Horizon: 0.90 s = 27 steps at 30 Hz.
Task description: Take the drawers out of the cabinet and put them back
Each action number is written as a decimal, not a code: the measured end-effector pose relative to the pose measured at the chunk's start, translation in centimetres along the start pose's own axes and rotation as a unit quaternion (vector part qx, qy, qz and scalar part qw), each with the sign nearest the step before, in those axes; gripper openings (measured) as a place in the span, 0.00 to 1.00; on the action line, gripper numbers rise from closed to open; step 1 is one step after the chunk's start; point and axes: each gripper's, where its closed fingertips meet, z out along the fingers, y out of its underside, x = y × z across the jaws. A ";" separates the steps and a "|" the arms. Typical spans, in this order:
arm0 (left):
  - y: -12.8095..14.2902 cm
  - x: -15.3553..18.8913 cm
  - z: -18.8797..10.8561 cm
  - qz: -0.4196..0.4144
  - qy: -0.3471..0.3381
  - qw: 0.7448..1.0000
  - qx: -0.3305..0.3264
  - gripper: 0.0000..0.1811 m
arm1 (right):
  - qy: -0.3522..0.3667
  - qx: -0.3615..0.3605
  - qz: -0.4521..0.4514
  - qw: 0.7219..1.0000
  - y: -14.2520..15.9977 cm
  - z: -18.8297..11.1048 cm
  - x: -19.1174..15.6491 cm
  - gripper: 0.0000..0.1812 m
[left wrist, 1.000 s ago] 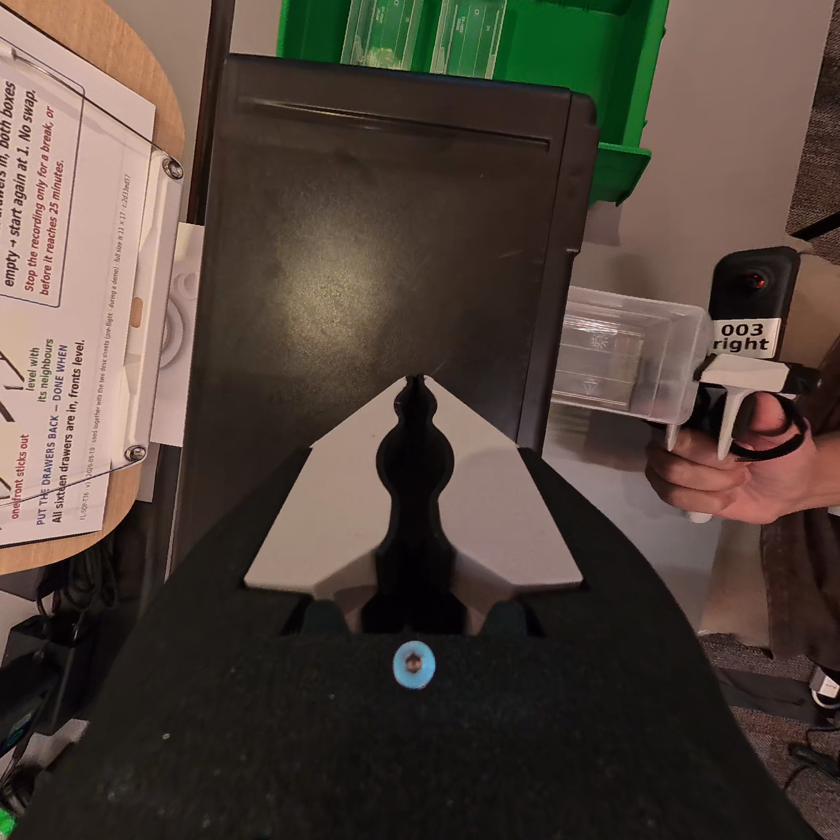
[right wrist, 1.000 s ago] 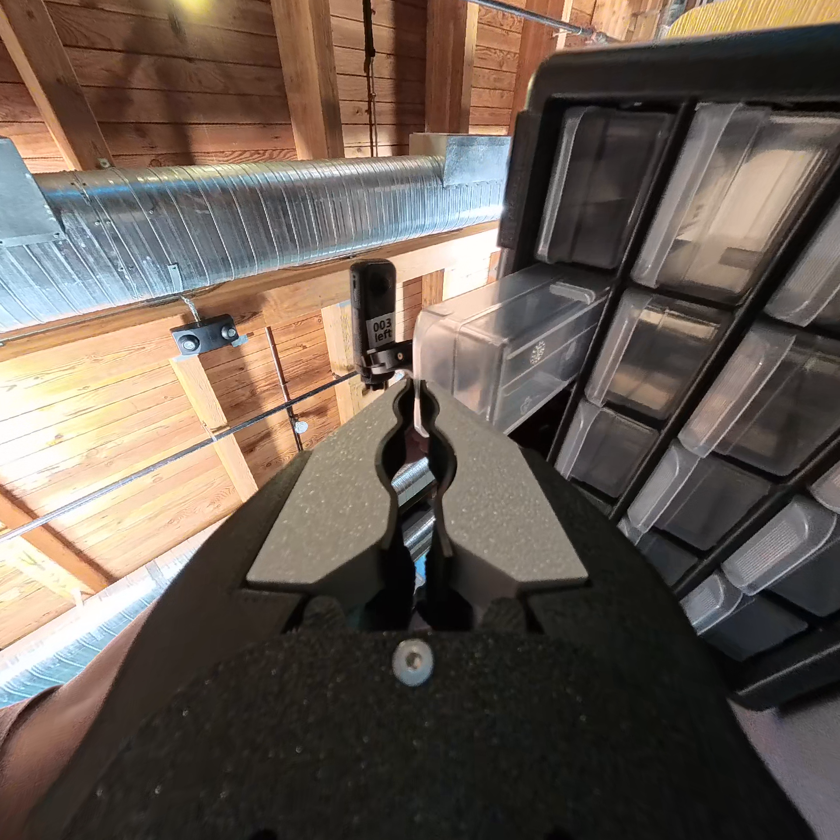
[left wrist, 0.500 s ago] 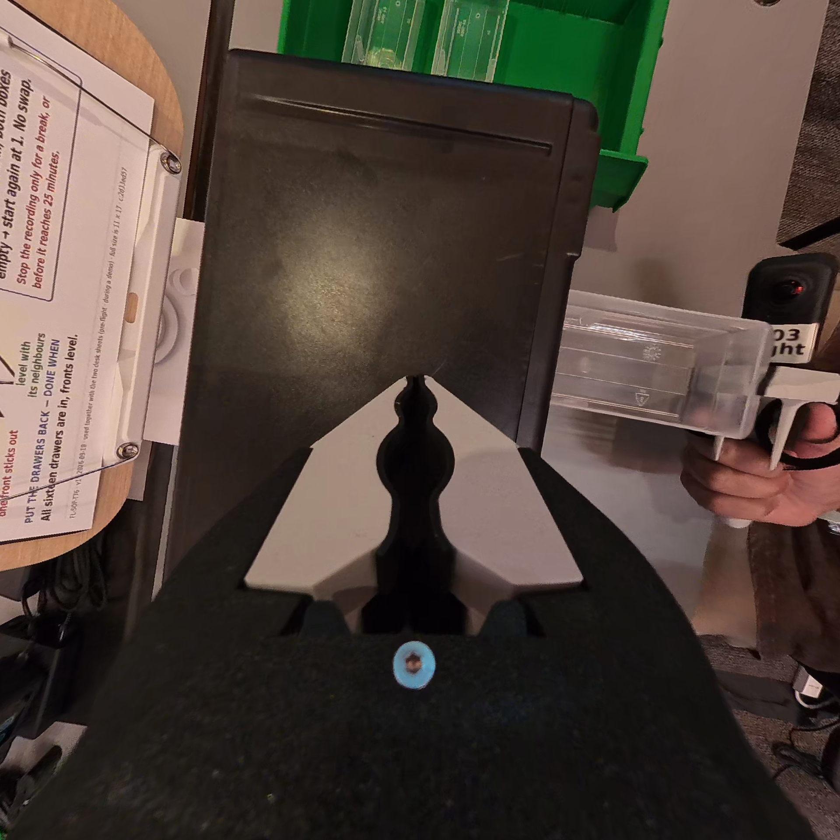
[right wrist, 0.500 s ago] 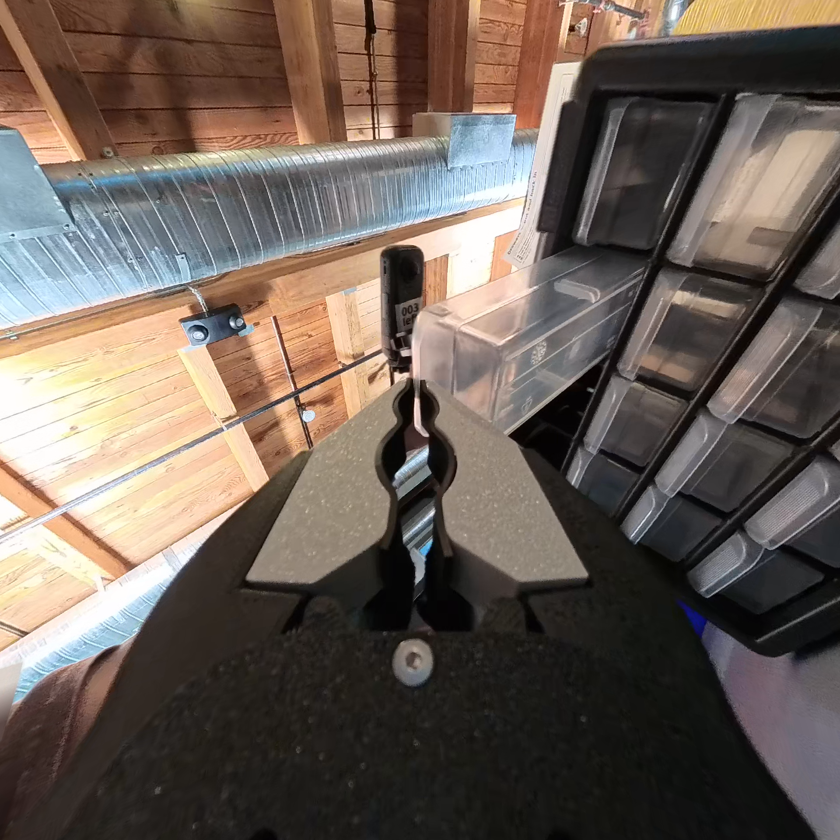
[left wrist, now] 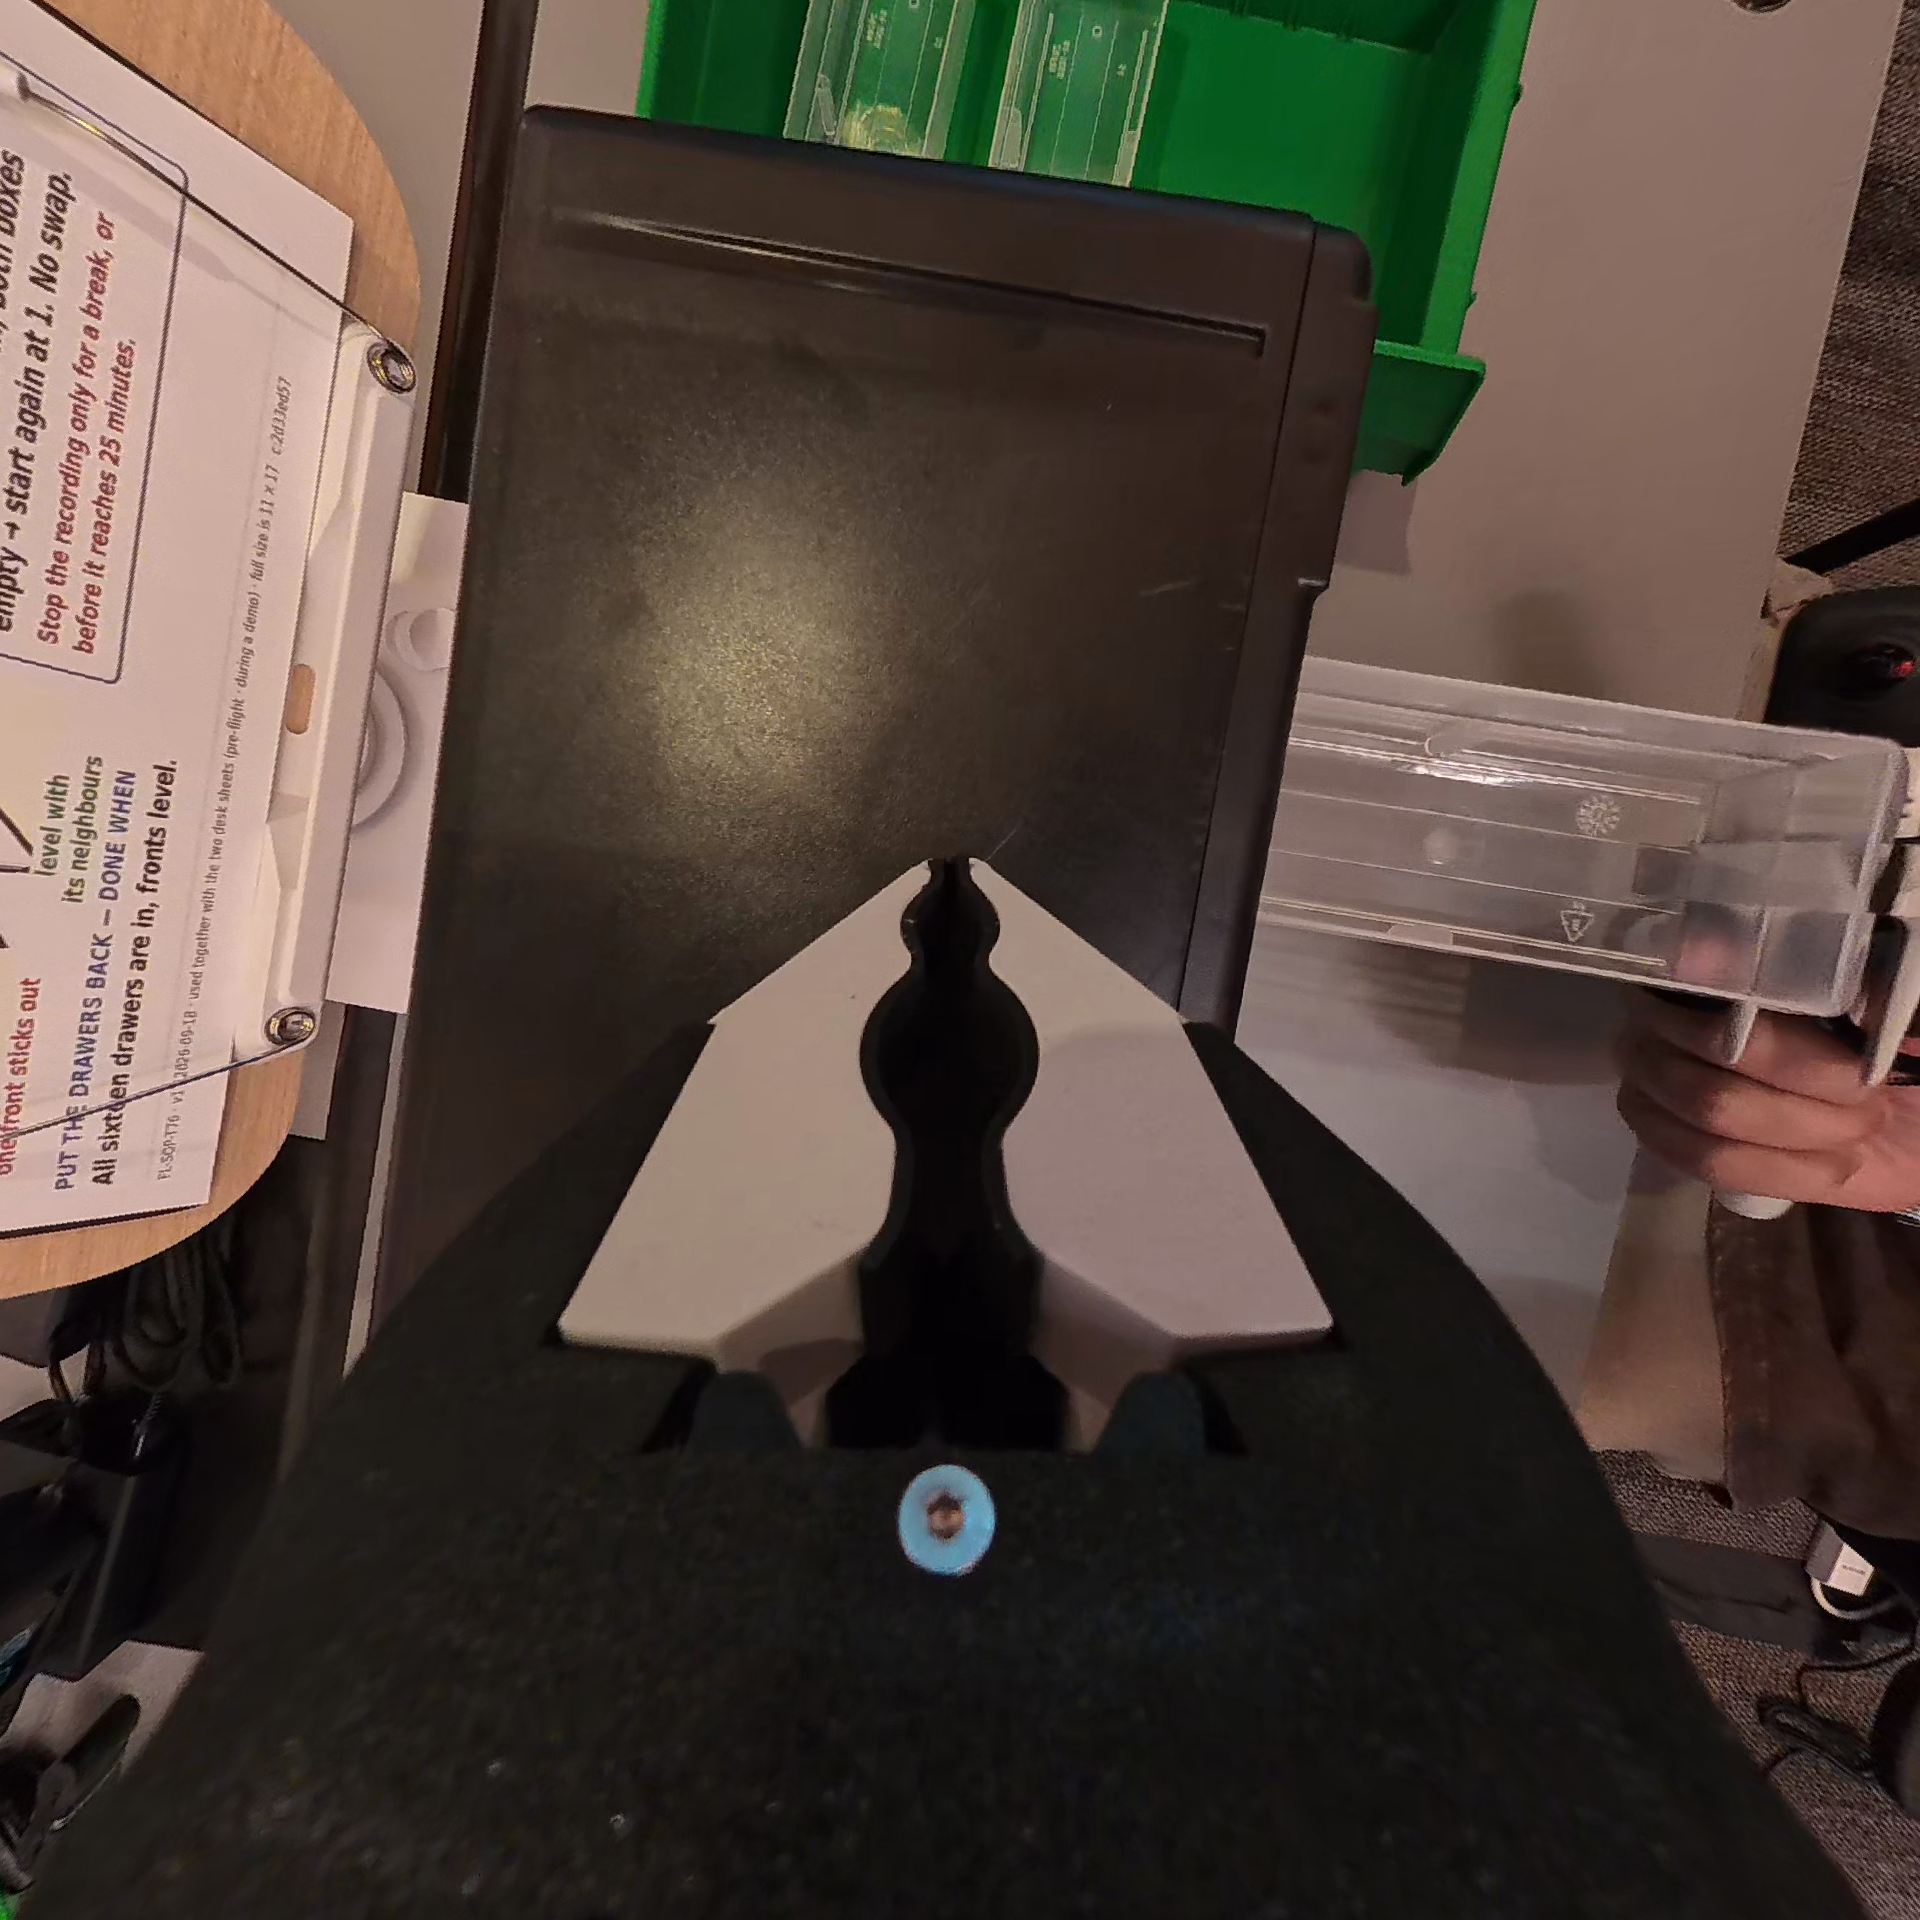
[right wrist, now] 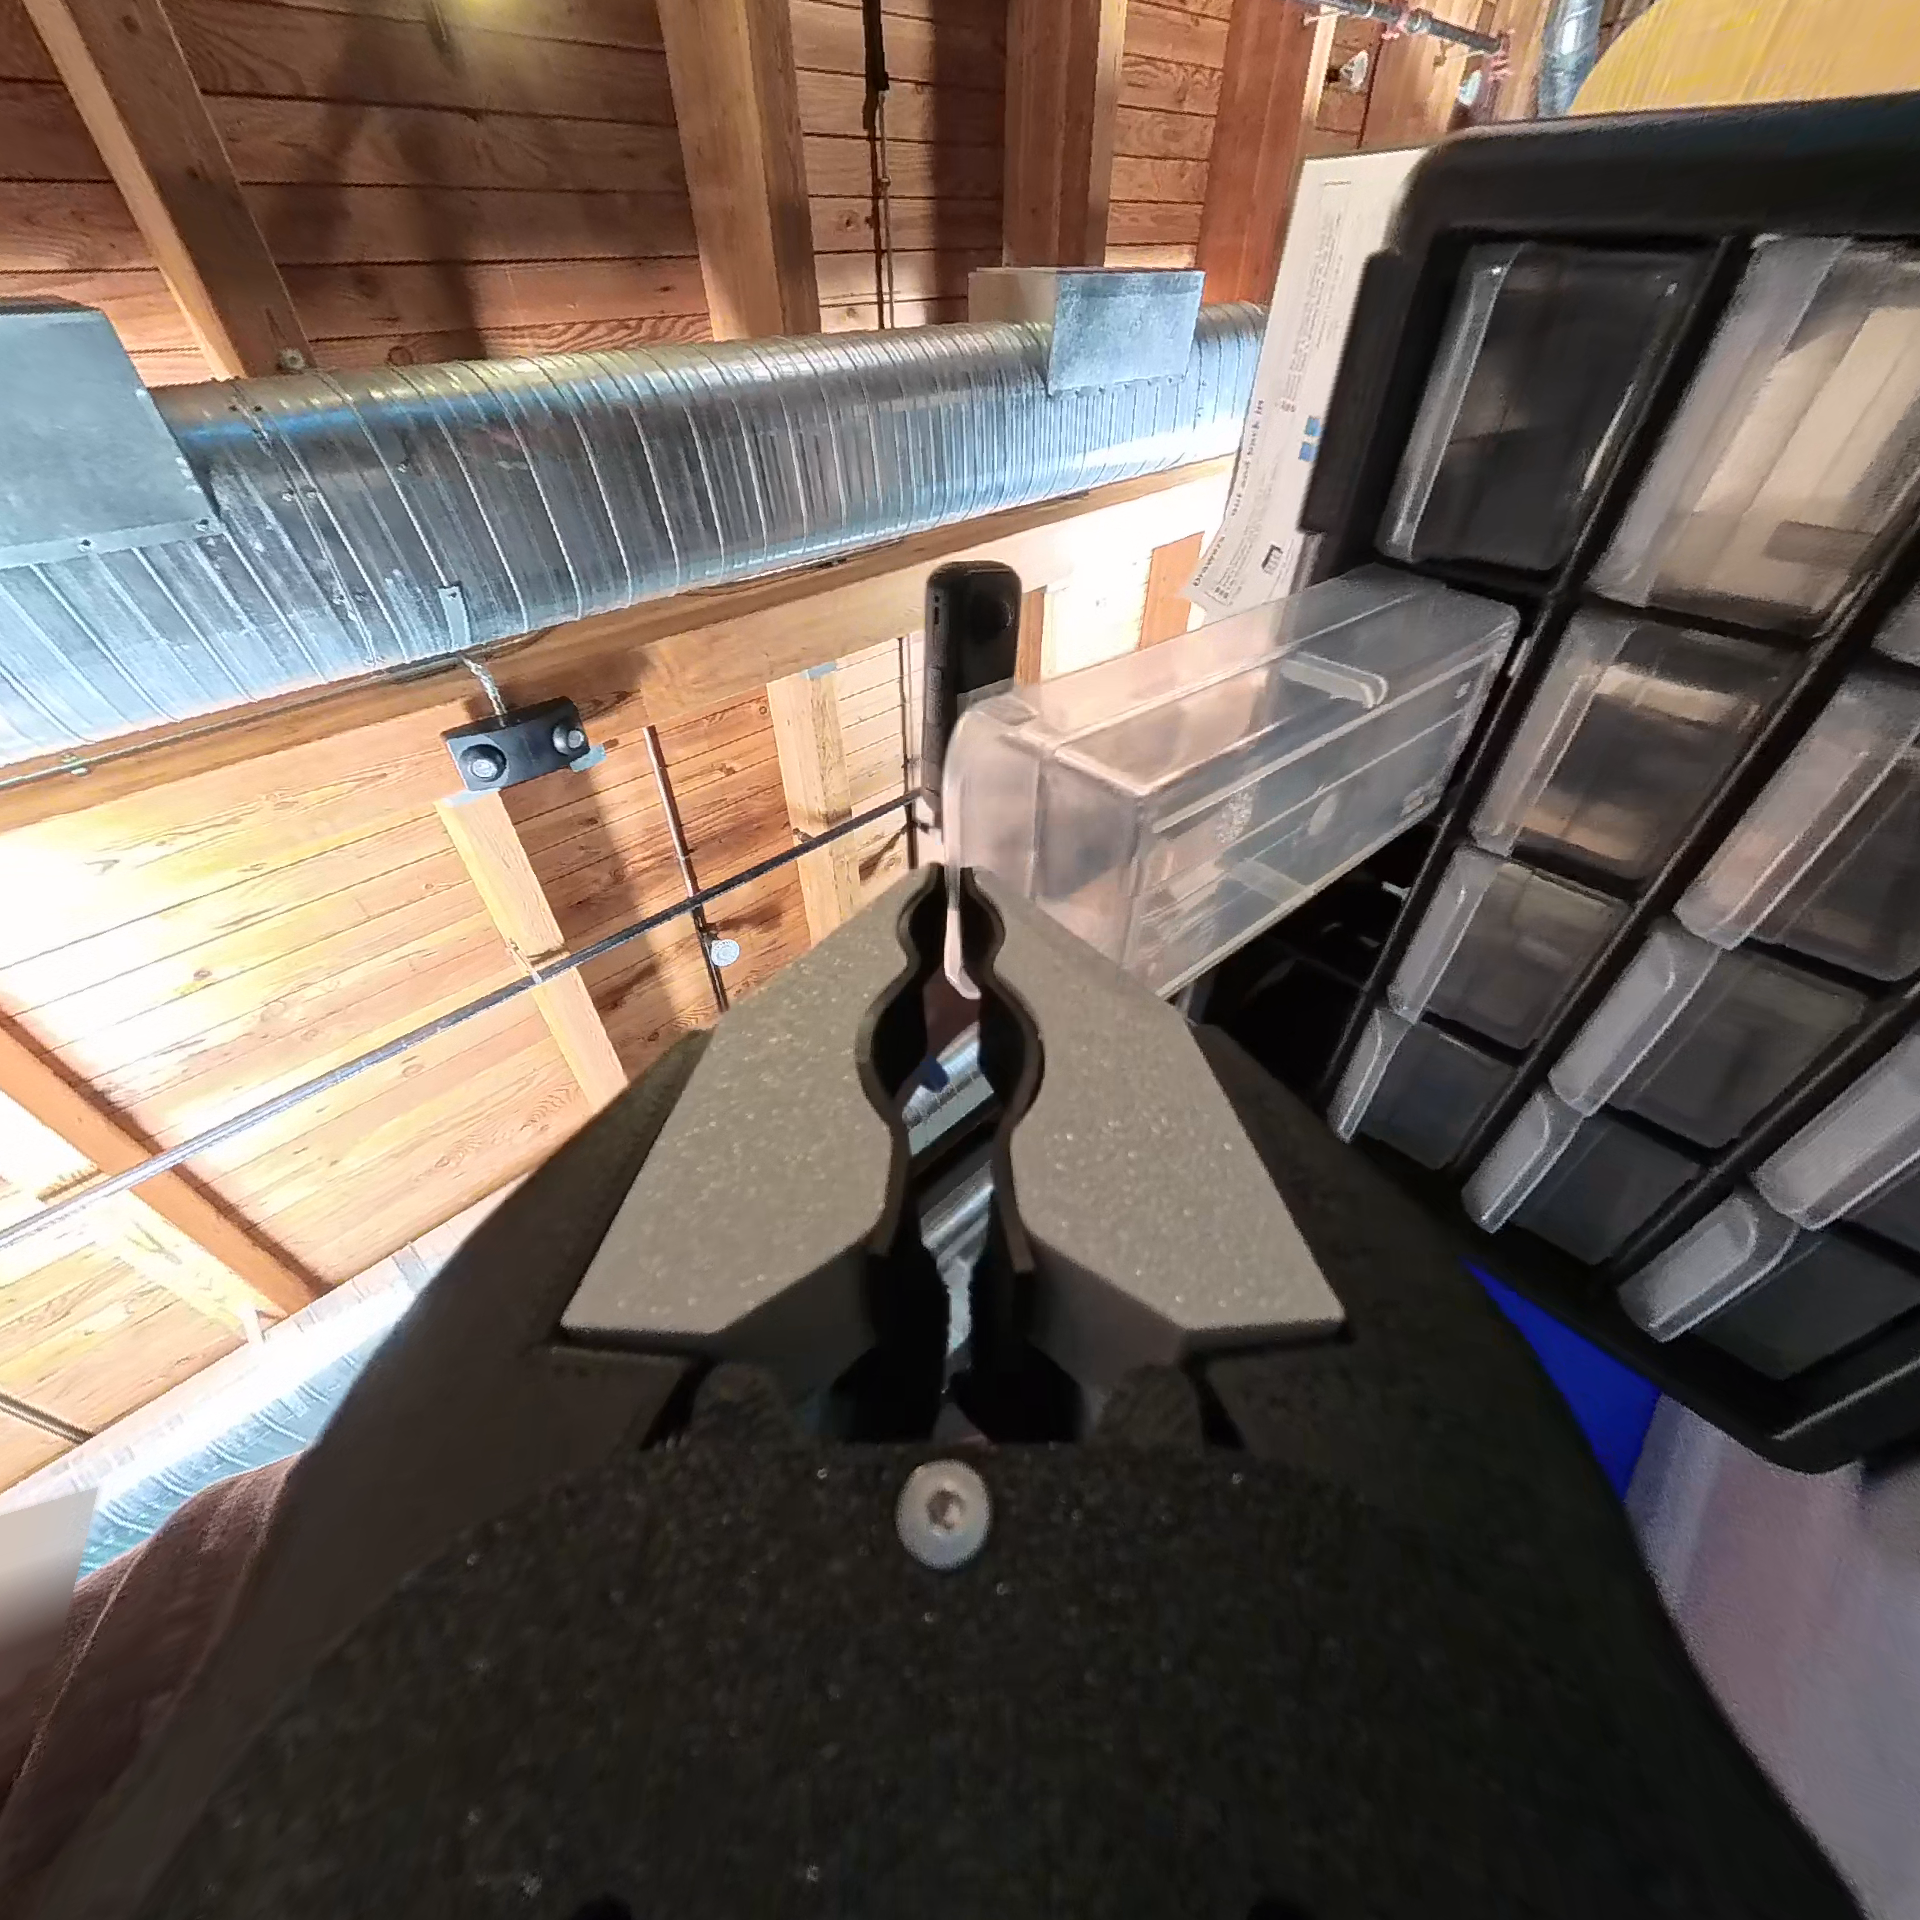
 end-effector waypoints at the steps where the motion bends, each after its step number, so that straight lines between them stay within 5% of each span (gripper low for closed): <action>1: 0.0 0.0 0.0 0.000 0.001 1.000 0.000 0.00 | 0.002 -0.001 0.001 1.000 0.0 -0.1 0.0 0.01; 20: 0.0 0.0 0.0 -0.004 0.011 1.000 0.014 0.00 | 0.023 -0.006 0.015 1.000 0.8 -2.6 3.0 0.01; 27: -0.1 0.0 0.1 0.000 0.007 1.000 0.014 0.00 | 0.007 -0.005 0.016 1.000 0.6 -1.1 0.7 0.00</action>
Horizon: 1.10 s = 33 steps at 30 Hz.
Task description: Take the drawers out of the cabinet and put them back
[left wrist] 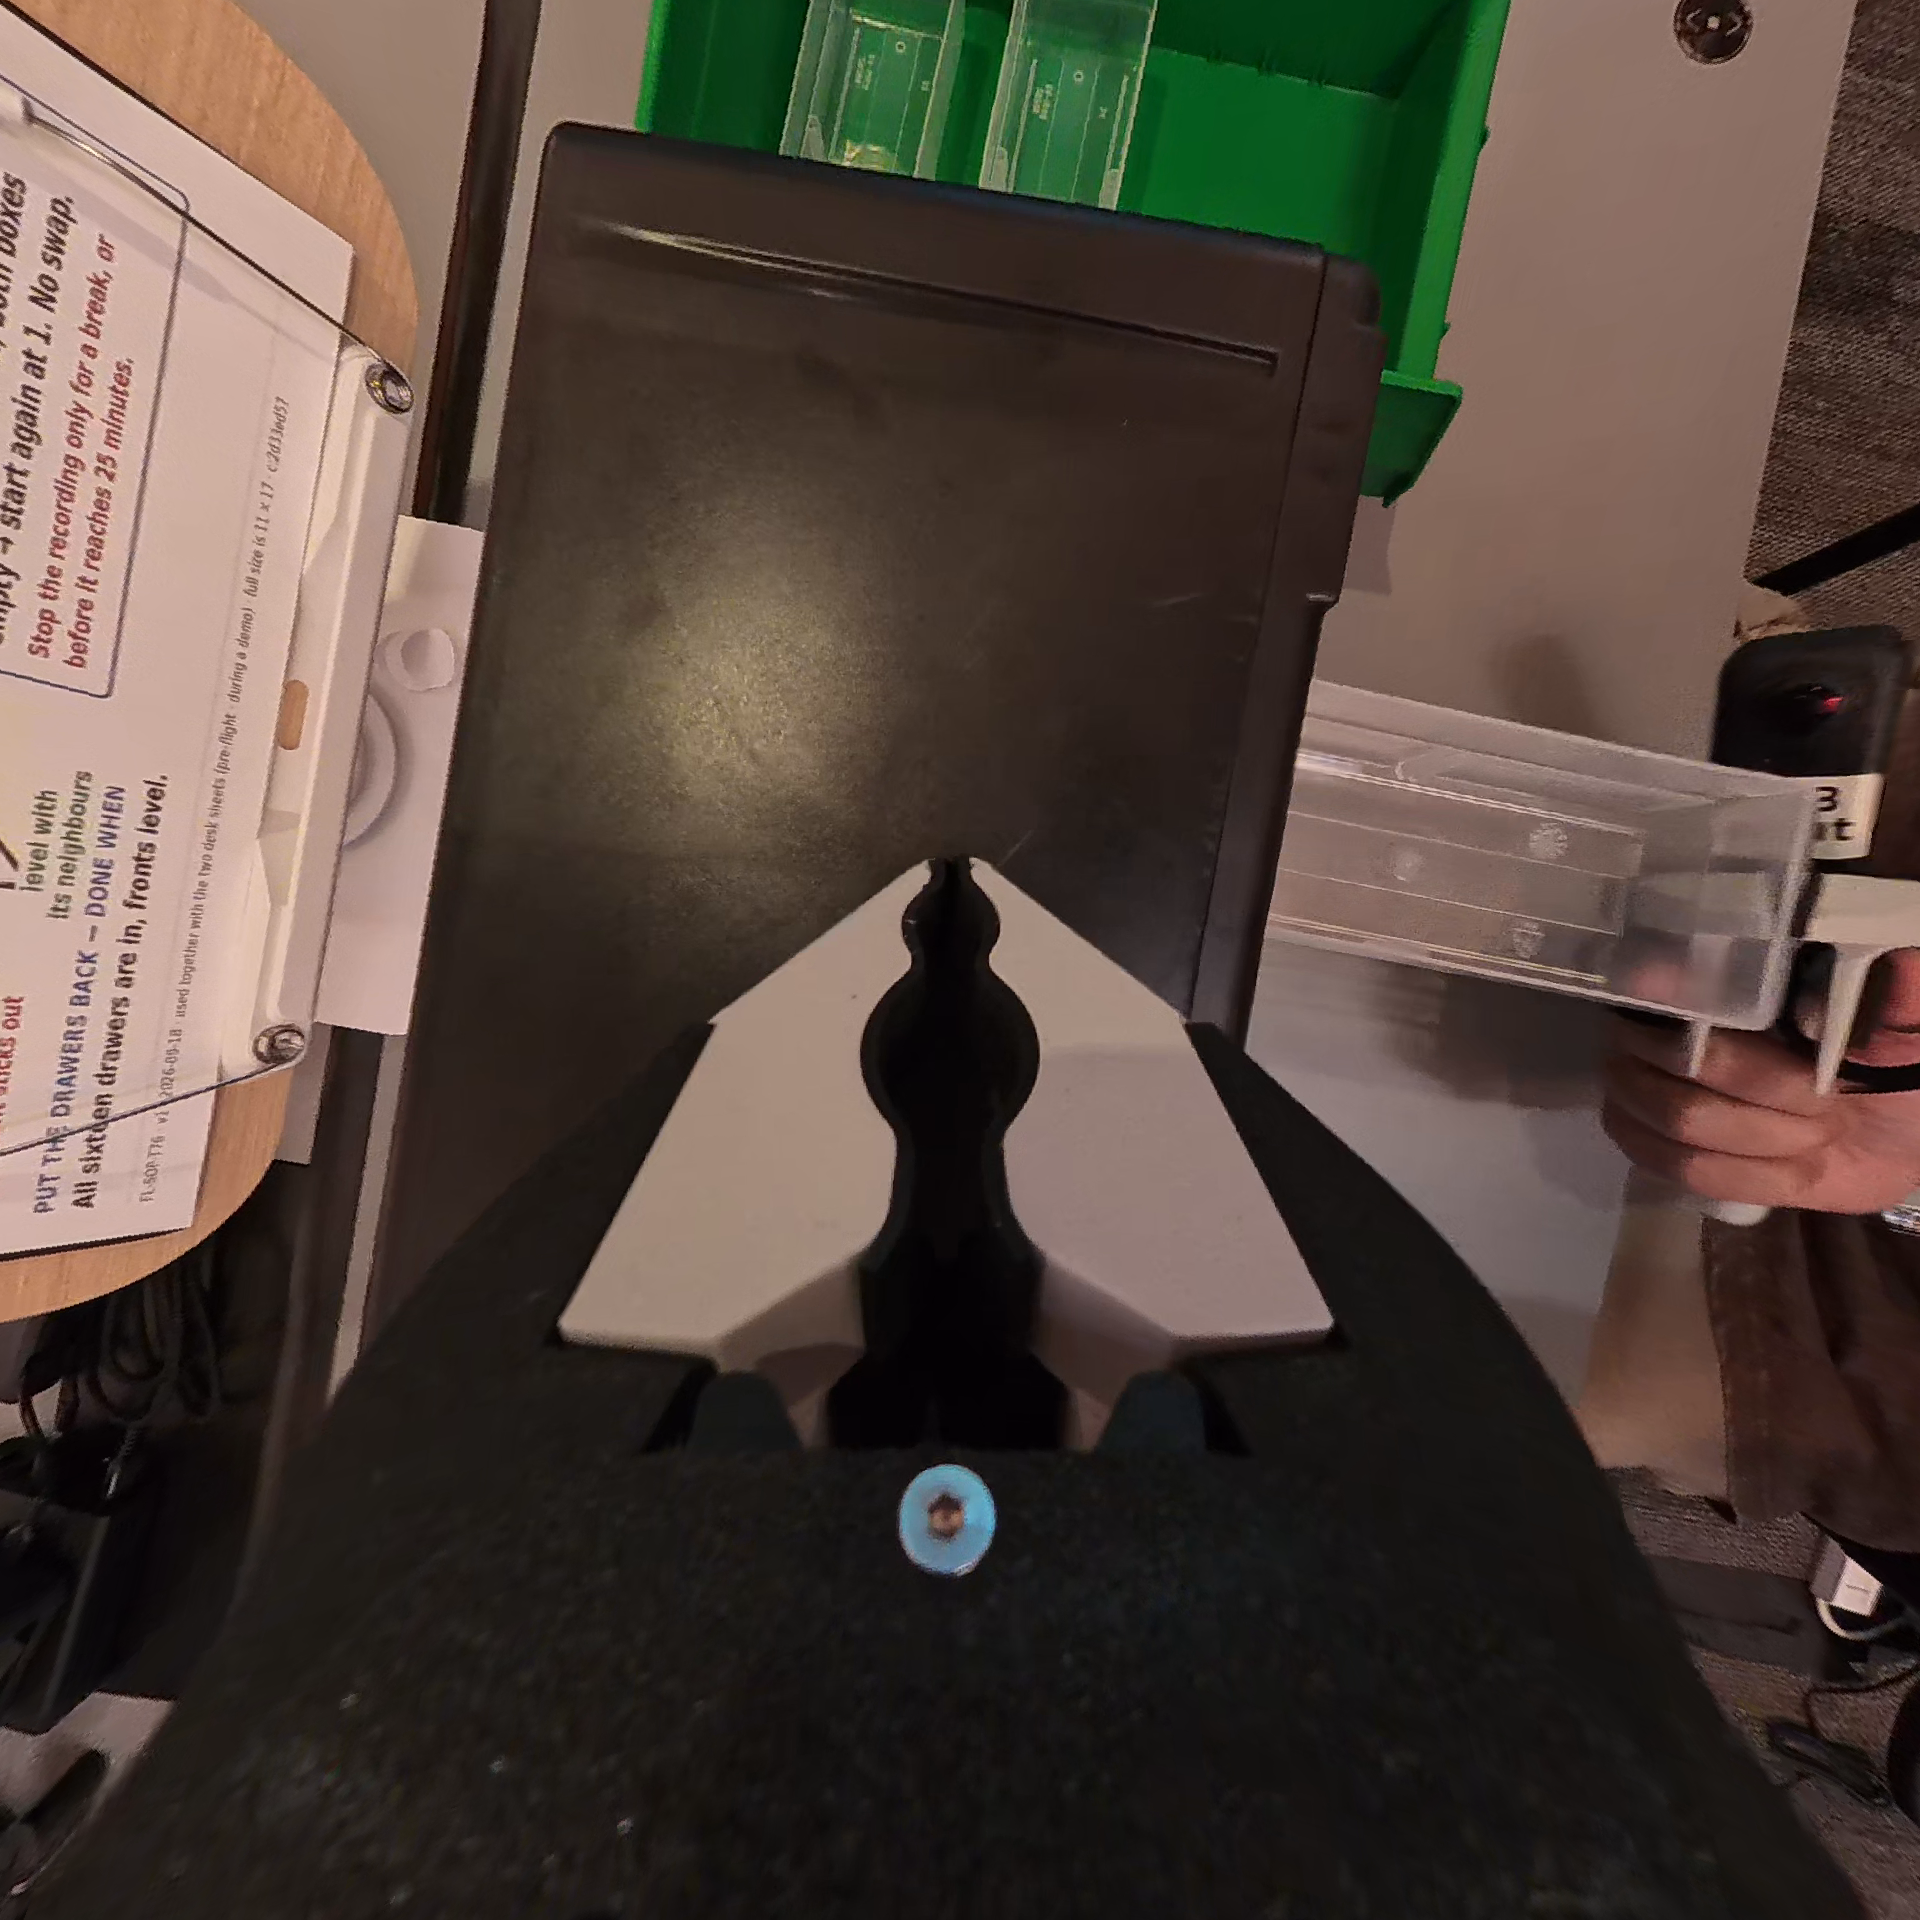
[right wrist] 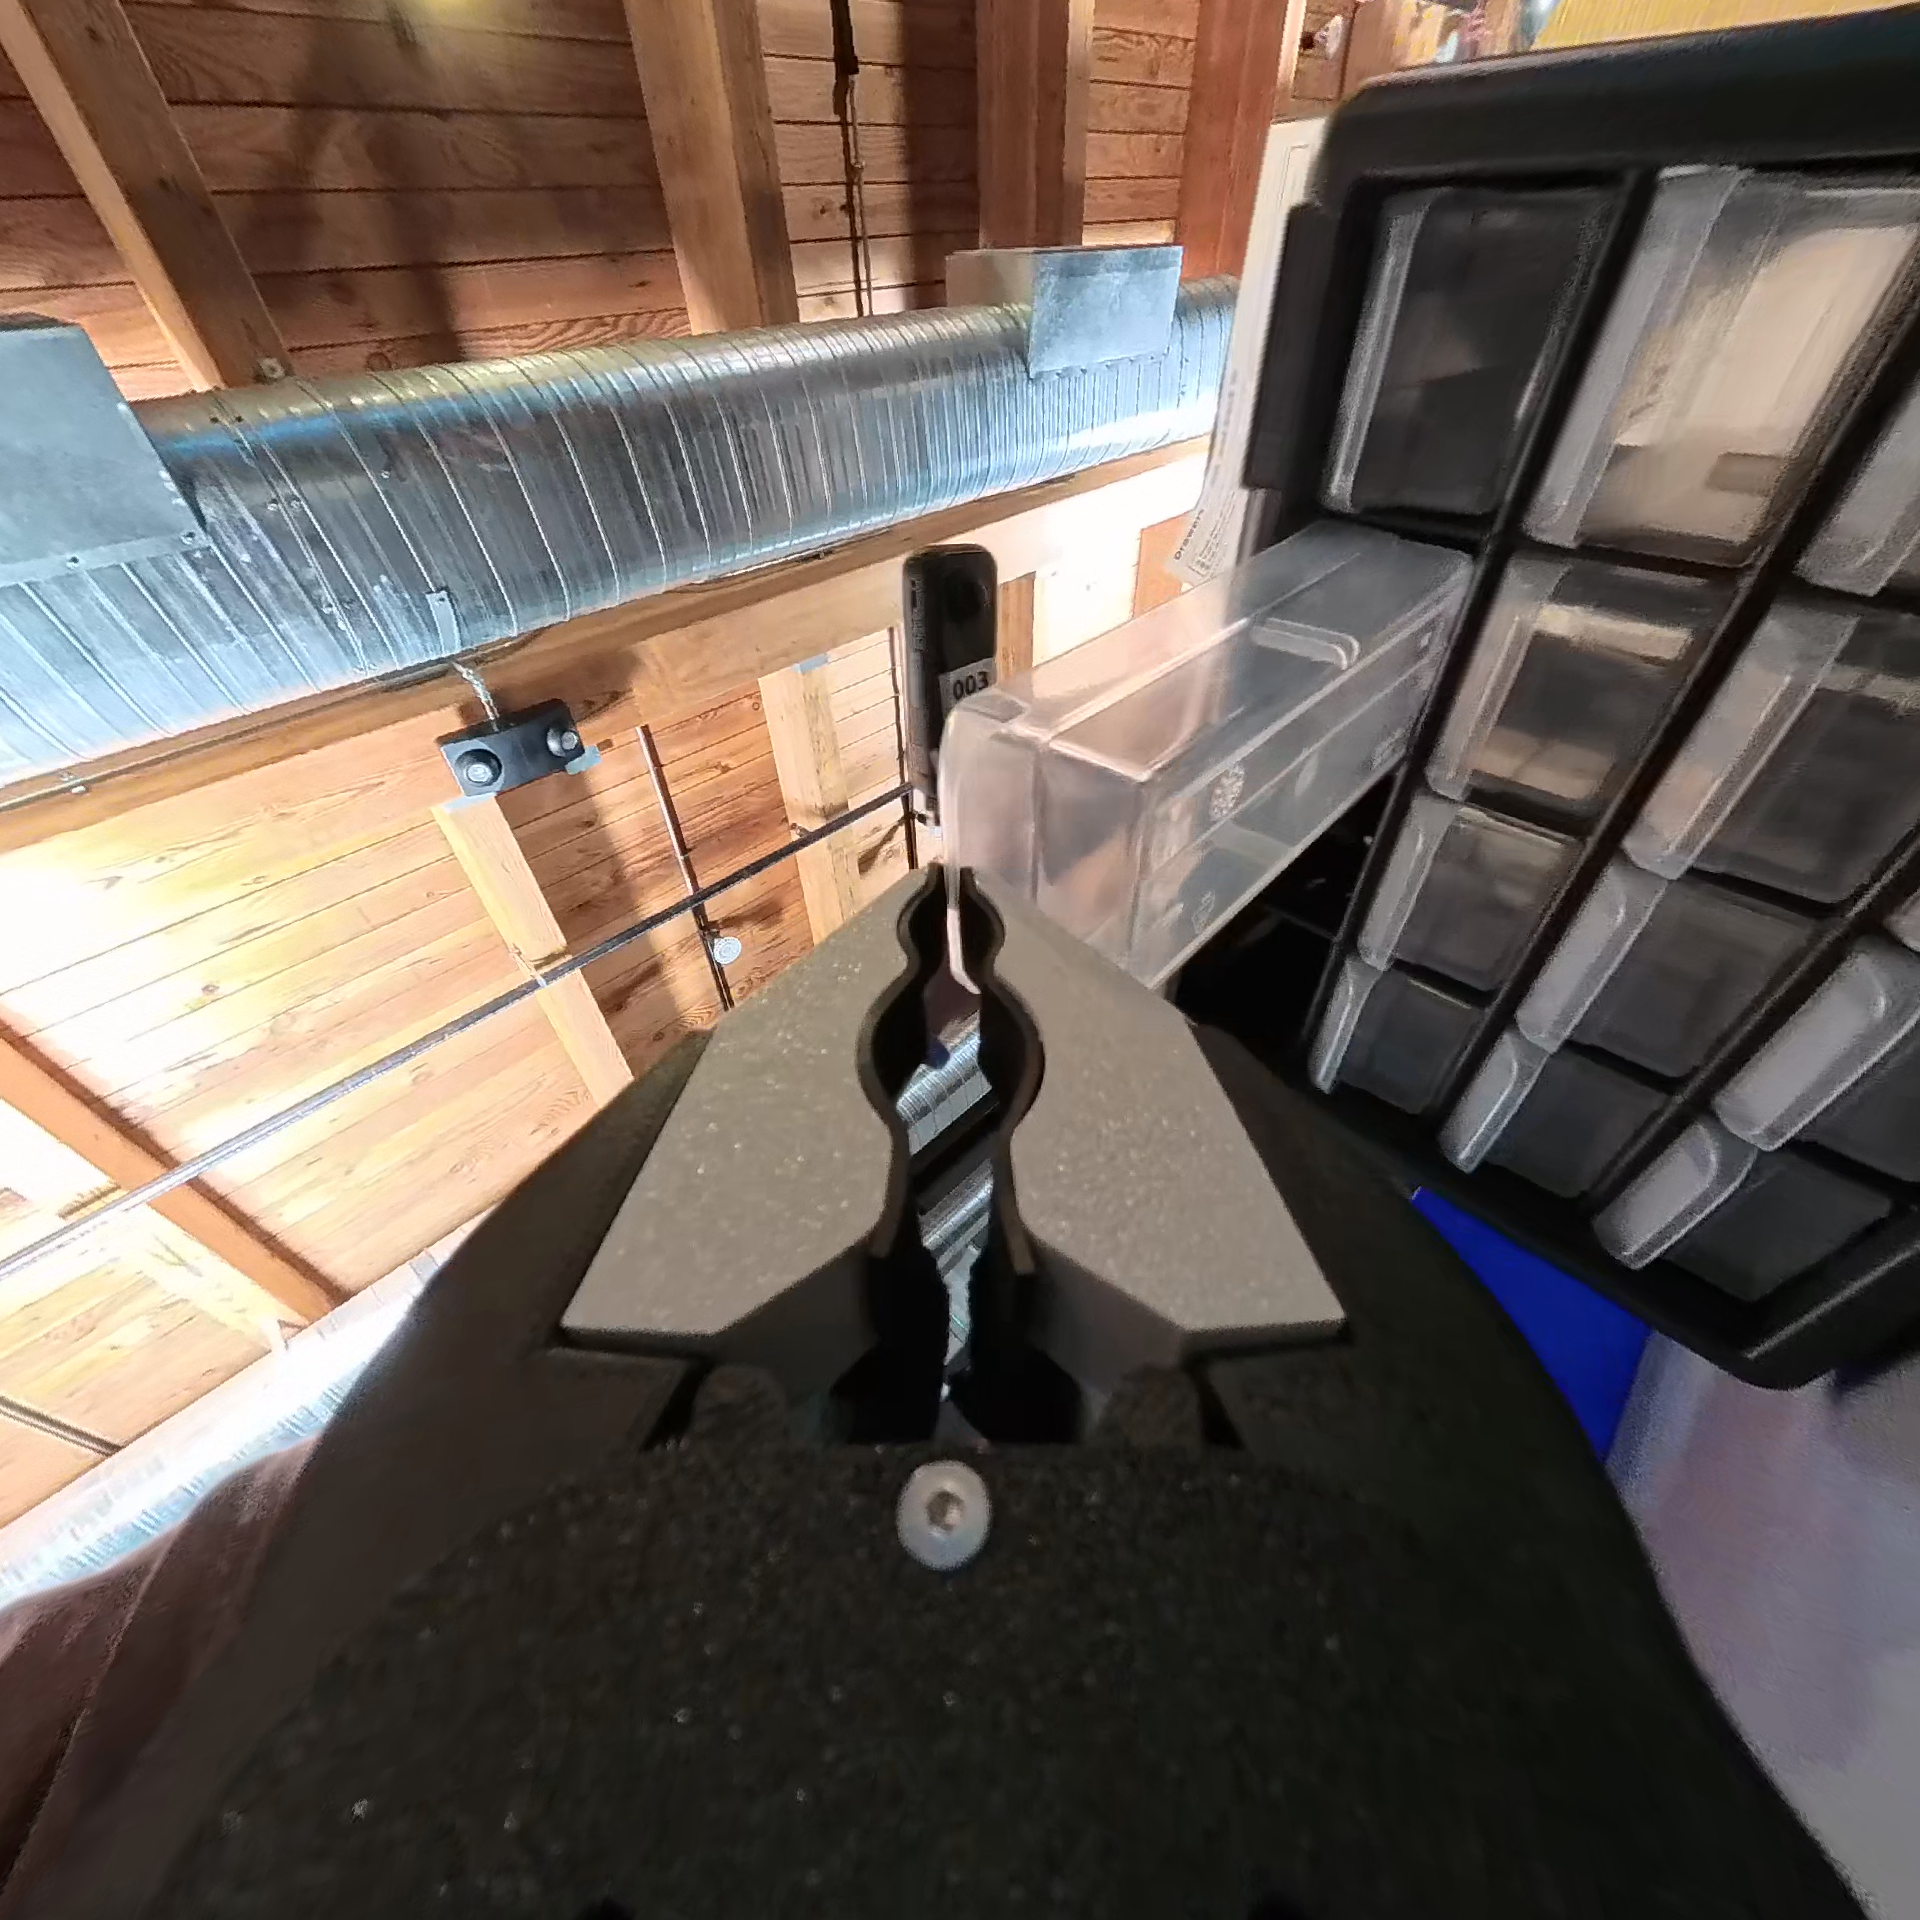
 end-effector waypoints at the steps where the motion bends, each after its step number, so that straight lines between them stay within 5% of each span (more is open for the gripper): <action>1: 0.0 -0.1 0.0 0.003 -0.004 1.000 -0.001 0.00 | 0.004 0.003 0.006 1.000 -0.1 0.1 -0.2 0.00; 16: 0.0 -0.1 0.1 -0.002 -0.010 1.000 -0.005 0.00 | 0.037 0.004 0.003 0.999 -0.4 1.8 -3.1 0.01; 26: -0.1 -0.1 0.0 -0.009 -0.002 1.000 0.003 0.00 | 0.068 -0.045 -0.004 0.997 -0.1 -0.7 -3.0 0.00; 33: -0.1 -0.1 0.1 -0.008 -0.001 1.000 0.004 0.00 | 0.145 -0.133 0.020 0.980 -1.2 -5.4 -0.8 0.01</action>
